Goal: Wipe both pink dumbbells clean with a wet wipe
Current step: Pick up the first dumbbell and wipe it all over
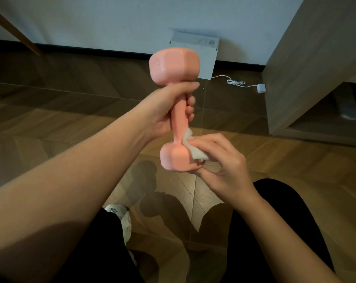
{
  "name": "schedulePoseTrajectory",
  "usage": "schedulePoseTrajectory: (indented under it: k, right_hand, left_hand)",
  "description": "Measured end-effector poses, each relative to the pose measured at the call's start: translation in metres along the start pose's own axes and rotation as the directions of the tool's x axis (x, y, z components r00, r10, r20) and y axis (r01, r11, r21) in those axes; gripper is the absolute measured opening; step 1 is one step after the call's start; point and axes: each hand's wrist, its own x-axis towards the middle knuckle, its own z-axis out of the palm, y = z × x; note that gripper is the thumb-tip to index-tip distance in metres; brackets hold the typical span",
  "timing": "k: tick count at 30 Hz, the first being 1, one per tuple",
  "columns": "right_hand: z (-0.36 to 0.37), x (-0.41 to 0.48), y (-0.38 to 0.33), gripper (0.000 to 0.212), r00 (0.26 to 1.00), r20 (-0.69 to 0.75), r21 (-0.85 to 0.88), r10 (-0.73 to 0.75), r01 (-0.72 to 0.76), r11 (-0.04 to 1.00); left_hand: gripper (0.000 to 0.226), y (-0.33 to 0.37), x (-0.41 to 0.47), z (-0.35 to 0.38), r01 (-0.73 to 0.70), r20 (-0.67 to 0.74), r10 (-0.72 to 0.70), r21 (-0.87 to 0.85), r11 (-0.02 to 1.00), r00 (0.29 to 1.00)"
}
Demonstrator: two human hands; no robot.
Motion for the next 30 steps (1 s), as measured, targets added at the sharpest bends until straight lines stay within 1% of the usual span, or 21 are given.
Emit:
schedulePoseTrajectory:
  k: [3,5,7,9,12,14,15,16,17,19,21,22,24,26,30]
  right_hand:
    - [-0.014,0.003,-0.003,0.054,1.0,-0.003,0.116,0.014,-0.013,0.993]
    - [-0.016,0.004,-0.004,0.053,1.0,0.007,0.163,0.03,-0.031,0.986]
    - [-0.015,0.005,-0.005,0.053,1.0,0.009,0.149,0.03,-0.031,0.988]
    - [-0.01,0.004,-0.004,0.053,1.0,0.011,0.051,-0.02,0.019,0.999]
    - [-0.002,0.003,-0.003,0.053,0.992,0.048,-0.094,-0.113,0.117,0.989]
    - [0.001,0.003,-0.003,0.053,0.99,0.068,-0.119,-0.124,0.131,0.984]
    - [0.0,0.004,-0.003,0.053,0.99,0.073,-0.112,-0.121,0.128,0.985]
    - [-0.002,0.004,-0.002,0.053,0.991,0.073,-0.089,-0.111,0.117,0.989]
    - [-0.005,0.004,-0.002,0.052,0.993,0.067,-0.049,-0.094,0.097,0.994]
    - [-0.013,0.004,-0.001,0.05,0.998,0.041,0.057,-0.045,0.043,0.997]
    - [-0.02,0.003,-0.003,0.047,1.0,0.023,0.163,0.011,-0.015,0.987]
    - [-0.022,0.003,-0.004,0.046,0.999,0.028,0.199,0.036,-0.041,0.979]
    - [-0.022,0.003,-0.006,0.045,0.996,0.052,0.218,0.068,-0.077,0.973]
    - [-0.02,0.004,-0.007,0.046,0.995,0.069,0.177,0.069,-0.08,0.981]
    - [-0.019,0.006,-0.005,0.051,0.994,0.105,0.083,-0.008,0.0,0.997]
  left_hand:
    - [0.029,0.003,-0.002,-0.002,-0.056,0.186,0.062,-0.036,0.998,0.981]
    - [0.032,0.001,-0.002,0.0,-0.071,0.221,0.088,-0.083,0.994,0.971]
    - [0.037,-0.001,-0.002,0.005,-0.071,0.16,0.087,-0.105,0.992,0.983]
    - [0.036,-0.004,0.0,0.008,-0.087,0.026,0.089,-0.079,0.993,0.996]
    - [0.026,-0.009,-0.001,0.011,-0.142,-0.176,0.139,-0.001,0.99,0.974]
    - [0.019,-0.01,-0.003,0.012,-0.156,-0.243,0.159,0.03,0.987,0.957]
    - [0.017,-0.009,-0.004,0.012,-0.148,-0.245,0.152,0.033,0.988,0.957]
    - [0.015,-0.008,-0.005,0.011,-0.131,-0.222,0.133,0.023,0.991,0.966]
    - [0.014,-0.006,-0.006,0.011,-0.109,-0.168,0.107,-0.004,0.994,0.98]
    - [0.015,-0.001,-0.008,0.009,-0.067,0.0,0.067,-0.078,0.995,0.998]
    - [0.022,0.001,-0.01,0.008,-0.042,0.152,0.061,-0.127,0.991,0.987]
    - [0.026,0.001,-0.011,0.009,-0.036,0.193,0.063,-0.141,0.989,0.979]
    - [0.034,-0.001,-0.012,0.012,-0.045,0.196,0.074,-0.148,0.988,0.978]
    - [0.037,-0.001,-0.011,0.014,-0.077,0.135,0.094,-0.128,0.989,0.986]
    - [0.036,-0.001,-0.008,0.016,-0.131,-0.002,0.131,-0.071,0.989,0.991]
